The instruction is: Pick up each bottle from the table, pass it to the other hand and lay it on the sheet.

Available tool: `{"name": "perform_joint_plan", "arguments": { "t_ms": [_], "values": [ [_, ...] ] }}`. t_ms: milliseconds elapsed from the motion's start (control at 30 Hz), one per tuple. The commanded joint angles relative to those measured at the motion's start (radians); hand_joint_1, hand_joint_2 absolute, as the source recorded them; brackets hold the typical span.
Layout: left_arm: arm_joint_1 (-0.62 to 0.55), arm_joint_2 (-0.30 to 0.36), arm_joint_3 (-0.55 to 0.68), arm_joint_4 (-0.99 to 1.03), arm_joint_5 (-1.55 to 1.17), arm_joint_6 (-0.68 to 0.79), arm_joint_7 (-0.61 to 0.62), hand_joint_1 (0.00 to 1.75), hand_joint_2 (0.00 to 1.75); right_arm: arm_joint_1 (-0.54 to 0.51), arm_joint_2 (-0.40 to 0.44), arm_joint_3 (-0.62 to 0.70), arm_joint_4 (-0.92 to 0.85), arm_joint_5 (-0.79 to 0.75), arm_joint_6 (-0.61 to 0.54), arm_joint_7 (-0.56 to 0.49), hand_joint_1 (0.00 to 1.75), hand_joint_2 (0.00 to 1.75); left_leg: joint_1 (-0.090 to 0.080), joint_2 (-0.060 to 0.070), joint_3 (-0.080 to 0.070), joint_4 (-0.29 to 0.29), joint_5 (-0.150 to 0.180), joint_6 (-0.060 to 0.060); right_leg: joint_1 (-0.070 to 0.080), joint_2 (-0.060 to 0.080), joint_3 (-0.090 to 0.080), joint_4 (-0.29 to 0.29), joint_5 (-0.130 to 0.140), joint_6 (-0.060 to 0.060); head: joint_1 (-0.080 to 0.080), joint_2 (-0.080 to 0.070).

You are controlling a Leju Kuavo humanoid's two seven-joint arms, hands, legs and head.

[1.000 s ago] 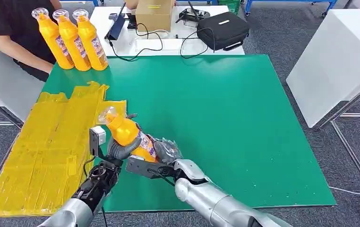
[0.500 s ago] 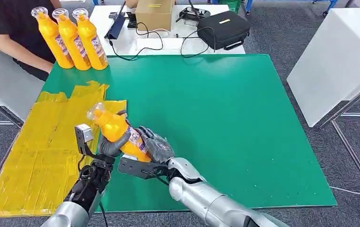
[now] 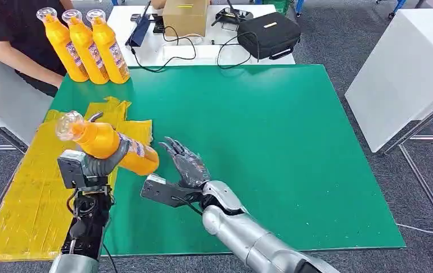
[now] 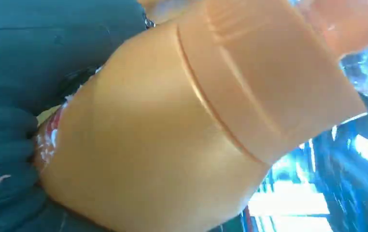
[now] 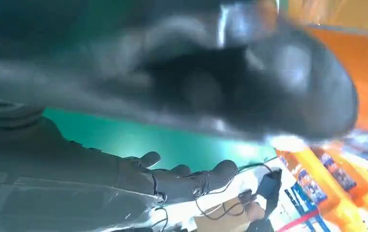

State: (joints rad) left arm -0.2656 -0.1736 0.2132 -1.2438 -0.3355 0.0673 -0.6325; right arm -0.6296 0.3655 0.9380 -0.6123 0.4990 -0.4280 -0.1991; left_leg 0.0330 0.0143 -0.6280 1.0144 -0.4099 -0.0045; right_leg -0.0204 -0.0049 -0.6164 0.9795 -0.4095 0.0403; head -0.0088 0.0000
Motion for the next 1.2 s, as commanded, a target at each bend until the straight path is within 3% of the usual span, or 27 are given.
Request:
{"name": "perform_joint_plan", "arguments": {
  "t_ms": [33, 67, 133, 367, 467, 500, 533, 567, 700, 767, 800, 933, 1200],
  "values": [
    [0.105, -0.033, -0.039, -0.299, -0.287, 0.336, 0.001, 1.75, 1.75, 0.044, -0.016, -0.239, -0.100, 0.115, 0.043, -0.035, 0.00, 0.00, -0.001, -0.002, 0.005, 0.000, -0.003, 0.003, 0.000, -0.001, 0.005, 0.001, -0.004, -0.003, 0.000, 0.000],
    [0.109, -0.028, -0.053, -0.288, -0.352, 0.402, 0.005, 1.75, 1.75, 0.053, -0.016, -0.254, -0.109, 0.129, 0.048, -0.041, 0.00, 0.00, -0.001, -0.003, 0.005, 0.000, -0.002, 0.003, 0.000, -0.001, 0.005, 0.000, -0.003, -0.002, 0.000, 0.000],
    [0.129, -0.029, -0.081, -0.215, -0.752, 0.631, 0.099, 1.75, 1.75, 0.075, -0.016, -0.293, -0.138, 0.157, 0.069, -0.062, 0.00, 0.00, -0.001, -0.004, 0.004, 0.000, -0.002, 0.002, 0.000, -0.002, 0.005, 0.000, -0.002, -0.002, 0.000, 0.000],
    [0.094, -0.019, -0.105, -0.092, -0.866, 0.631, 0.186, 1.75, 1.75, 0.085, -0.016, -0.325, -0.146, 0.174, 0.076, -0.071, 0.00, 0.00, -0.001, -0.003, 0.002, -0.001, 0.000, 0.002, -0.001, -0.002, 0.002, -0.001, -0.001, -0.001, 0.000, 0.000],
    [0.035, 0.019, -0.151, 0.102, -1.190, 0.631, 0.418, 1.75, 1.75, 0.101, -0.016, -0.375, -0.148, 0.195, 0.093, -0.099, 0.00, 0.00, -0.001, -0.006, 0.003, -0.002, 0.001, 0.001, -0.001, -0.005, 0.003, -0.001, -0.001, -0.002, 0.000, 0.000],
    [0.015, 0.066, -0.222, 0.183, -1.235, 0.631, 0.516, 1.75, 1.75, 0.109, -0.016, -0.394, -0.147, 0.200, 0.100, -0.115, 0.00, 0.00, -0.001, -0.006, 0.003, -0.003, 0.001, 0.001, -0.001, -0.006, 0.003, -0.002, -0.001, -0.002, 0.000, 0.000],
    [-0.037, 0.204, -0.499, 0.308, -1.235, 0.631, 0.781, 1.75, 1.75, 0.113, -0.016, -0.409, -0.136, 0.216, 0.104, -0.133, 0.00, 0.00, -0.002, -0.010, 0.007, -0.004, 0.001, 0.002, -0.001, -0.009, 0.008, -0.002, -0.003, -0.004, 0.000, 0.000],
    [-0.053, 0.212, -0.543, 0.352, -1.235, 0.631, 0.826, 1.75, 1.75, 0.113, -0.016, -0.412, -0.132, 0.216, 0.107, -0.138, 0.00, 0.00, -0.002, -0.010, 0.008, -0.004, 0.001, 0.002, -0.001, -0.009, 0.008, -0.002, -0.003, -0.004, 0.000, 0.000],
    [-0.053, 0.212, -0.543, 0.352, -1.235, 0.631, 0.826, 1.75, 1.75, 0.113, -0.016, -0.412, -0.132, 0.216, 0.107, -0.138, 0.00, 0.00, -0.002, -0.010, 0.008, -0.004, 0.001, 0.002, -0.001, -0.009, 0.008, -0.002, -0.003, -0.004, 0.000, 0.000],
    [-0.106, 0.181, -0.542, 0.557, -1.235, 0.631, 0.816, 1.75, 1.75, 0.110, -0.016, -0.421, -0.127, 0.214, 0.112, -0.152, 0.00, 0.00, -0.001, -0.008, 0.004, -0.003, 0.002, 0.001, -0.001, -0.008, 0.004, -0.002, -0.001, -0.002, 0.000, 0.000],
    [-0.227, 0.159, -0.449, 0.843, -1.235, 0.631, 0.780, 1.75, 1.75, 0.120, -0.016, -0.416, -0.128, 0.214, 0.113, -0.153, 0.00, 0.00, -0.002, -0.013, 0.005, -0.005, 0.003, 0.002, -0.001, -0.012, 0.007, -0.003, -0.002, -0.003, 0.000, 0.000],
    [-0.273, 0.188, -0.485, 0.919, -1.235, 0.626, 0.853, 1.75, 1.75, 0.126, -0.016, -0.417, -0.138, 0.210, 0.125, -0.152, 0.00, 0.00, -0.001, -0.001, 0.004, -0.002, 0.001, 0.002, -0.001, 0.000, 0.003, -0.001, 0.000, -0.002, 0.000, 0.000],
    [-0.298, 0.223, -0.554, 0.943, -1.235, 0.609, 0.941, 1.75, 1.75, 0.132, -0.016, -0.410, -0.148, 0.214, 0.133, -0.147, 0.00, 0.00, -0.001, 0.006, 0.007, -0.002, -0.001, -0.002, -0.001, 0.006, 0.002, 0.003, 0.001, -0.003, 0.000, 0.000]
  ]
}}
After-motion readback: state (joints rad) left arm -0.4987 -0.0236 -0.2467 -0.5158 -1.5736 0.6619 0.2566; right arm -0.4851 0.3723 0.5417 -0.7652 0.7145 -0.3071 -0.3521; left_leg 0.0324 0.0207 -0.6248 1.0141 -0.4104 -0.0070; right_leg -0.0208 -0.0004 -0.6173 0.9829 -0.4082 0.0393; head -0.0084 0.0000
